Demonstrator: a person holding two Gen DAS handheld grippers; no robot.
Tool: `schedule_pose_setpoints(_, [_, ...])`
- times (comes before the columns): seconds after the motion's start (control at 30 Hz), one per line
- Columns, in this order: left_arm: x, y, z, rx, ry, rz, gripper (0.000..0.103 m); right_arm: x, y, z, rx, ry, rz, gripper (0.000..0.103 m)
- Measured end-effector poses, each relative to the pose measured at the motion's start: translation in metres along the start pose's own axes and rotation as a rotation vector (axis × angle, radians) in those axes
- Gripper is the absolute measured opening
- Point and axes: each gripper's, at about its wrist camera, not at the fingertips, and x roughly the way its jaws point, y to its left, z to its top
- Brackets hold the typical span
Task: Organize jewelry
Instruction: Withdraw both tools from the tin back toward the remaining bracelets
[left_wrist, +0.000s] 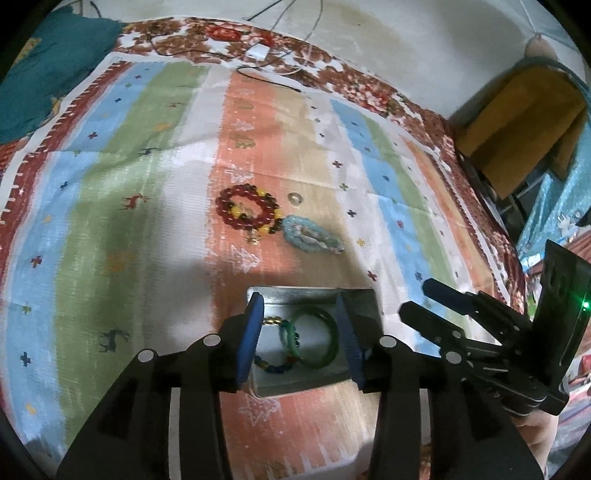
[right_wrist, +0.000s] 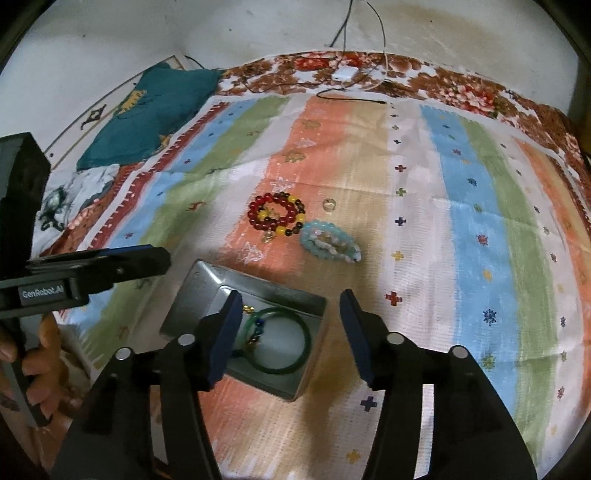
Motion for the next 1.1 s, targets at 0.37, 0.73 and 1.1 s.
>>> schedule_pose_setpoints(0.37, [0.011, 0.015, 0.017, -0.011, -0.006, 0.087, 0.053, 0.011, -0.014, 0.015, 0.048, 0.006, -0.018, 0.067])
schedule_pose_setpoints(0.73, [0.026, 0.021, 0.035, 0.011, -0.01, 0.134, 0.063, 0.031, -0.027, 0.027, 0.079, 0.04, -0.043, 0.07])
schedule_pose_setpoints(1.1, [0.045, 0.027, 0.047, 0.014, 0.016, 0.162, 0.063, 0.051, -0.035, 0.037, 0.081, 0.079, -0.054, 0.07])
